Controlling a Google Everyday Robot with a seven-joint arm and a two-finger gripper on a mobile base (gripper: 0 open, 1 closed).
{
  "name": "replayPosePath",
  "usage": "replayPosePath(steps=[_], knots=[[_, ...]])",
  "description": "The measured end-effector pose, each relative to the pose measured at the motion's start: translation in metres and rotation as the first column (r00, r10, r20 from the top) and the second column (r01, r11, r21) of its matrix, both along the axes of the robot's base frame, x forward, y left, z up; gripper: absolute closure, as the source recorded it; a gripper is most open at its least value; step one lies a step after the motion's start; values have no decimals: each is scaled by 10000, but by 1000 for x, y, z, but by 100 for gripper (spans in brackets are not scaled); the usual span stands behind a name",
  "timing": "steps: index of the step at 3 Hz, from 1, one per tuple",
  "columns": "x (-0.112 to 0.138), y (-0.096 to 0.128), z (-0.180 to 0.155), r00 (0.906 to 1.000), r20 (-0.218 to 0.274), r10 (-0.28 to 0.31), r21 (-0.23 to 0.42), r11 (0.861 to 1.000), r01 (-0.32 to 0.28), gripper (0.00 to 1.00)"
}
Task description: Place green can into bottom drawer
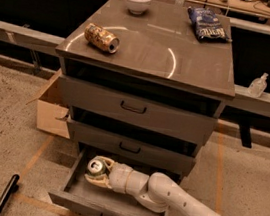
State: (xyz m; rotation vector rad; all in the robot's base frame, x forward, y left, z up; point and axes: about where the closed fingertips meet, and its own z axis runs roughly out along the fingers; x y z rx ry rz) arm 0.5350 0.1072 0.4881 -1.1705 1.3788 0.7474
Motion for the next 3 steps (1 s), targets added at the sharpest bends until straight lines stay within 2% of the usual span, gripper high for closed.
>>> replayPosePath(steps=[1,3], knots=[[11,2,-44,9997,143,213,-147,9997,-211,100],[35,1,-124,9992,322,243,-517,9984,-226,100]])
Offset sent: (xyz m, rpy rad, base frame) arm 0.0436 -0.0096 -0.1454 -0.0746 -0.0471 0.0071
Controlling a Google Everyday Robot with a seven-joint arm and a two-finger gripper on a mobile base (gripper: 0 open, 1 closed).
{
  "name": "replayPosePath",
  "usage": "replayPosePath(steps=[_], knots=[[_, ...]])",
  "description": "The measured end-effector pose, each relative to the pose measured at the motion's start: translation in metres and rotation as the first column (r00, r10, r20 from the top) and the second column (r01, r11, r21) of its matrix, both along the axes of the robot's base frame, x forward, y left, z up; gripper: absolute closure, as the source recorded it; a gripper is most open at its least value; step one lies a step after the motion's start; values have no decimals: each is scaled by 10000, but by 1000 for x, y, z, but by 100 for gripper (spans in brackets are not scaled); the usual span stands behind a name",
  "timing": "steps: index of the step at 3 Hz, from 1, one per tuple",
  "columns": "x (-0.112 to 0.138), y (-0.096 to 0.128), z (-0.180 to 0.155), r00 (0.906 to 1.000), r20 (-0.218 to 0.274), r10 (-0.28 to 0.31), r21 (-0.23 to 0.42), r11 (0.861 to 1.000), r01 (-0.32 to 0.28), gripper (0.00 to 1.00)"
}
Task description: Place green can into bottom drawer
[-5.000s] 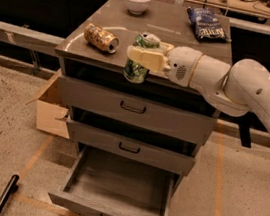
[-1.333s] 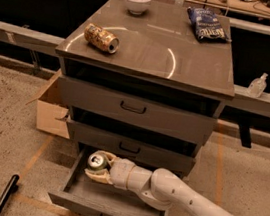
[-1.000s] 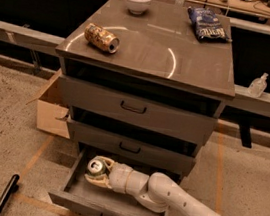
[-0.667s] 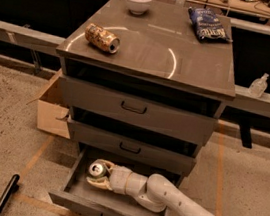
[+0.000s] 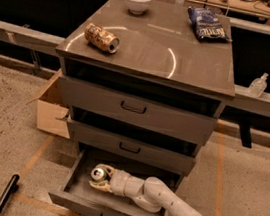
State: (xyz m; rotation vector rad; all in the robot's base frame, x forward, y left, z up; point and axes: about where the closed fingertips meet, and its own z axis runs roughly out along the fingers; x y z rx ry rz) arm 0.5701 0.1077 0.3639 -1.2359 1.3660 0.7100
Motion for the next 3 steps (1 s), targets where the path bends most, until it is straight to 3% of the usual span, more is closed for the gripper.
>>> replayPosePath(steps=[1,3], knots=[[17,10,-45,9996,-112,256,87,9996,-256,100],[48,12,-96,9992,-315,261,326,9992,-251,100]])
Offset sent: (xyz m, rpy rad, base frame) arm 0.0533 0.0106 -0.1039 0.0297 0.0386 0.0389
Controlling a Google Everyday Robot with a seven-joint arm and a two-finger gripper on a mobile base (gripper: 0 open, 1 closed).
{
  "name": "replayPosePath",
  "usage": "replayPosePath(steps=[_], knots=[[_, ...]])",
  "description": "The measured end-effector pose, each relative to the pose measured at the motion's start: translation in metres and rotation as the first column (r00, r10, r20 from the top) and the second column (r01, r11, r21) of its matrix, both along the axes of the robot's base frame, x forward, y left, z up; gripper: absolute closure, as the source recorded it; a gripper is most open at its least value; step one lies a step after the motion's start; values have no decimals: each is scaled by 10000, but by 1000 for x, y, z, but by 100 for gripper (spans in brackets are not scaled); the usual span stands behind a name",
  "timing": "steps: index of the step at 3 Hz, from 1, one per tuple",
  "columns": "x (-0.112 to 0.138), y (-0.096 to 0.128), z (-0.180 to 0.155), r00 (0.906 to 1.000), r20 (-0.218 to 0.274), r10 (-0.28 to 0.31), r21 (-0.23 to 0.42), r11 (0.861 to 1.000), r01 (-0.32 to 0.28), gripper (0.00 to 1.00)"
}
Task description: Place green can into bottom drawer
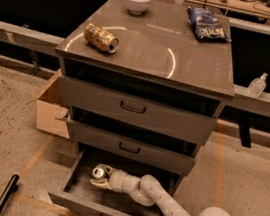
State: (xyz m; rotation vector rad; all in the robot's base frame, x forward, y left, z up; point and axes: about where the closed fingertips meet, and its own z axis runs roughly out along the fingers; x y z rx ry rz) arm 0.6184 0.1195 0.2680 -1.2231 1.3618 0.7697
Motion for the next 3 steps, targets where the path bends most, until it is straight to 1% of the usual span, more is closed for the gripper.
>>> replayPosePath(steps=[1,2,3], knots=[[11,-5,-20,9999,-116,-54,115,9999,55,100],[14,-8,-39,9991,-421,21,117,9999,-16,100],[16,-9,-54,9974,-718,-24,103,9999,32,100]])
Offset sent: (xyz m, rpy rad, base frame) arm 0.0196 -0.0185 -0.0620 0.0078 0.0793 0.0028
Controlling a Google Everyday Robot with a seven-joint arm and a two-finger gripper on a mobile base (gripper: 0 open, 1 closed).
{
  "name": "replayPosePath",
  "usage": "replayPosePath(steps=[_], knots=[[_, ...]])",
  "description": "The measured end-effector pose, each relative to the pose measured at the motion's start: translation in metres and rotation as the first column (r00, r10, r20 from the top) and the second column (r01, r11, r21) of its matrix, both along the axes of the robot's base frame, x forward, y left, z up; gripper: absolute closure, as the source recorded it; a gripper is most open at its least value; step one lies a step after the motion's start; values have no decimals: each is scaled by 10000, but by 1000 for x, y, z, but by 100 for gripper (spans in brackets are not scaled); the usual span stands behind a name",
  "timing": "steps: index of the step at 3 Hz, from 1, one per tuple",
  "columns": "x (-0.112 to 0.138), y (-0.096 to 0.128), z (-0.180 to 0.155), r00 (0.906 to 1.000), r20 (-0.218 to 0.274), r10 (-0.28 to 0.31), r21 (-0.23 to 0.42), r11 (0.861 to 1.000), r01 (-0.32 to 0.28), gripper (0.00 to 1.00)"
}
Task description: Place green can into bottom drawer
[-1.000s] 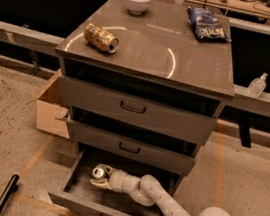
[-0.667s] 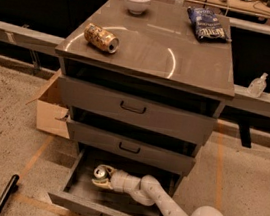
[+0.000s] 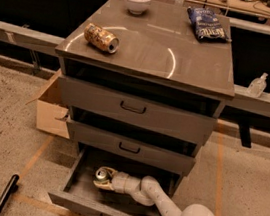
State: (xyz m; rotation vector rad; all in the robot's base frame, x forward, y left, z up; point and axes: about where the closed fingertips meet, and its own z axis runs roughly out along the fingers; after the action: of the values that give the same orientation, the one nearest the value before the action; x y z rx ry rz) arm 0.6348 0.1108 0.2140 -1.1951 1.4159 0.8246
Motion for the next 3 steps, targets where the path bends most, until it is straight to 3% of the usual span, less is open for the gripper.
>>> replayPosePath(steps=[1,3], knots=[[2,5,-12,9995,-310,-78,91,9999,81,85],[6,11,-25,9979,-603,-243,114,9996,250,39]])
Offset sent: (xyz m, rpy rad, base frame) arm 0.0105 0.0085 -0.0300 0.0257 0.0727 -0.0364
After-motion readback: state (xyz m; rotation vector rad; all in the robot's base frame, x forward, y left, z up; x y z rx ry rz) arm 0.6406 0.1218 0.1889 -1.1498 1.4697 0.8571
